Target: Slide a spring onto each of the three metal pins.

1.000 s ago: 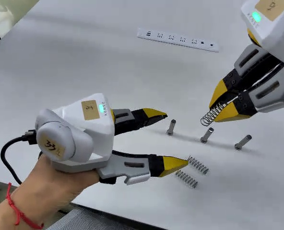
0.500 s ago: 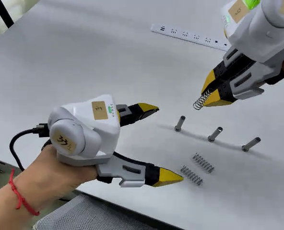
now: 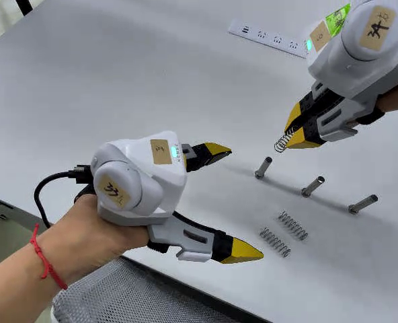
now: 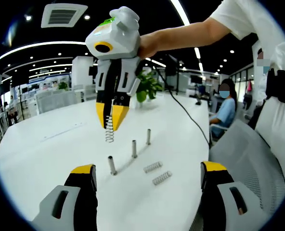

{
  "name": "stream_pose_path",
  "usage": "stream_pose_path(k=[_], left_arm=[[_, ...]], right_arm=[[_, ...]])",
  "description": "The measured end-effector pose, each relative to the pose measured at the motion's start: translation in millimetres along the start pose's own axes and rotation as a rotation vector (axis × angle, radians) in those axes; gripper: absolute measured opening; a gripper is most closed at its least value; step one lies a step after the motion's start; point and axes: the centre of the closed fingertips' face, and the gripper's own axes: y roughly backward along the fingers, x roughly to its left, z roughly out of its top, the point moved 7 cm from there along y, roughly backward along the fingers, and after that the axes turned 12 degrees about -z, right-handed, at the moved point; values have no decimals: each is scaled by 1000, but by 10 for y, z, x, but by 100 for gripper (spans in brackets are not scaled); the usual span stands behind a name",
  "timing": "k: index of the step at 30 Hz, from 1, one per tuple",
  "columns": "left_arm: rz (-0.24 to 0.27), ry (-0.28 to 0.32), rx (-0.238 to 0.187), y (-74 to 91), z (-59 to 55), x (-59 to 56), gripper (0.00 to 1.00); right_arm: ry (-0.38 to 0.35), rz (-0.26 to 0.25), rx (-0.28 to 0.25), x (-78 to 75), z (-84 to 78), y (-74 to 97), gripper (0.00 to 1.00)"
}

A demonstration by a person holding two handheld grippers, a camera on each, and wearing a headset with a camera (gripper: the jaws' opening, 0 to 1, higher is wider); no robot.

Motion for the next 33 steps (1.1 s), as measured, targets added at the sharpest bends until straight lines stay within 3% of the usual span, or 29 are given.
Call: stream_pose_path(k=[14,33], left_arm=[[-3,15,-12,-8,-53,1,90],[-7,28,-35,-31,-59,13,90]], right_arm=[[-13,11,20,11,-42,-215,12],[-5,22,40,33,-81,-316,12]])
